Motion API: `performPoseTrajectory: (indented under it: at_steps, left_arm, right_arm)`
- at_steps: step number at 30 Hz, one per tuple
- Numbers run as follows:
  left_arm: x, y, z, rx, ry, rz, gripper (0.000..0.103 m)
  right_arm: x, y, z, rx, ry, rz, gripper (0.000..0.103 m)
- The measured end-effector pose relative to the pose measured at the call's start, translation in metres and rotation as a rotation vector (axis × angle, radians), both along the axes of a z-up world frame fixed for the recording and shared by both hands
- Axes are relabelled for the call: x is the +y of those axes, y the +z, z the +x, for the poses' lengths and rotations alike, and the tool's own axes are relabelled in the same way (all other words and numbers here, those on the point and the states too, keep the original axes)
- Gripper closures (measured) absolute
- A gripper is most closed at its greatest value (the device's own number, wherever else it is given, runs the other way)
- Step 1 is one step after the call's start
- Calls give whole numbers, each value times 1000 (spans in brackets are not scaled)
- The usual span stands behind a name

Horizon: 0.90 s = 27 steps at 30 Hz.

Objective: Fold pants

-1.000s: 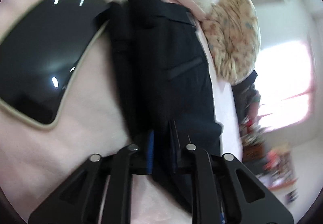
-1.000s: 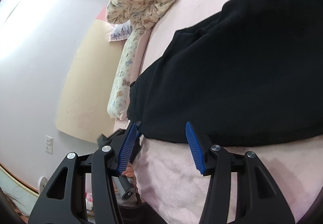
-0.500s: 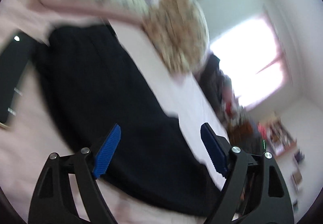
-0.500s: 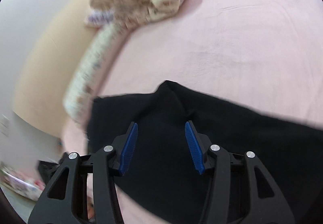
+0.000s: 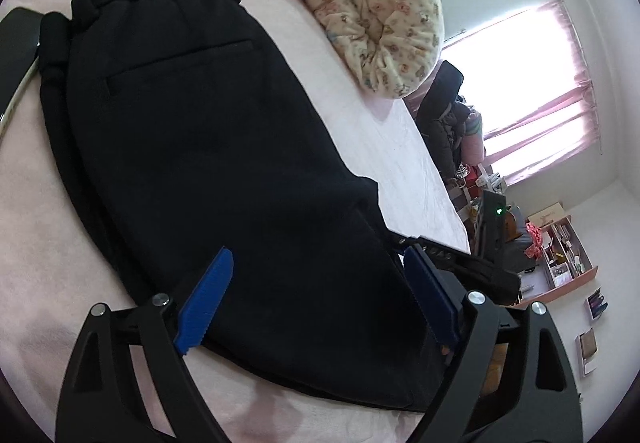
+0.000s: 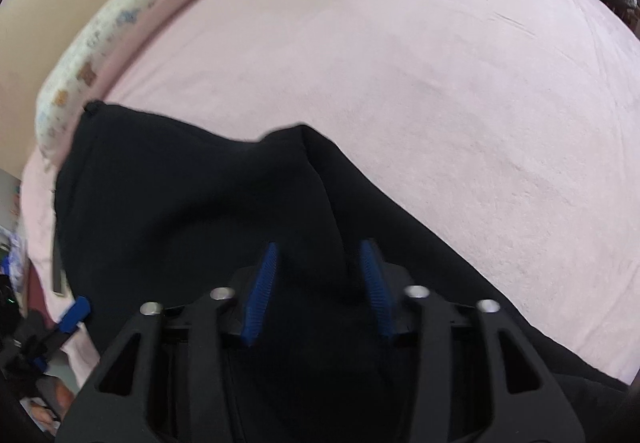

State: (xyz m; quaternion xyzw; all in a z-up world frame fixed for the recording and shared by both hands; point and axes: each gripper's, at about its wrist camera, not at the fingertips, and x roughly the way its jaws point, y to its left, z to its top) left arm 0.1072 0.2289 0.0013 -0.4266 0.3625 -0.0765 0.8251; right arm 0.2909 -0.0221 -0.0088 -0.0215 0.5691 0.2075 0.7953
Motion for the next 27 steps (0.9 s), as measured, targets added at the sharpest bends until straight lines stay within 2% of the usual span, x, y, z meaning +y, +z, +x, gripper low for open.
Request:
performPoseTrajectory:
  at_steps: [3,7,11,13,15,18,21,22,24,27]
  left_arm:
    - [-1,0,-5,2,0,11,15]
    - [-5,-2,-5,13,-8,17,14]
    - [-9,-5,-1,24,-15,15,14]
    - [-12,-6,0,27,-19,31,14]
    - [-13,-6,1,32,-27,46,14]
    - [-13,-6,2,34,-31,47,14]
    - [-10,-7,3,36,-29,30,14]
    - [-9,-7,3,34,-24,20,13]
    - [-7,-5,2,14,-12,-5,12]
    - [-5,3,-1,-52,-4,-30,10]
  right_arm:
    - [-2,1,-2,-19,-28,13,101]
    - [-15,22,6,-106,-118,78,101]
    - [-15,20,16,-156,-173,56,101]
    - [-13,5,20,-136,-190,52,101]
    - [-12,-14,19,-77,-185,37,101]
    - [-25,-2,12,-88,-221,105,100]
    - [-60,27,-4,-110,-278,290,100]
    - [-70,36,-12,-130,-286,321,100]
    - [-86,43,-25,-128,-289,355,100]
    - [-100,35,-36,-82,-311,376,100]
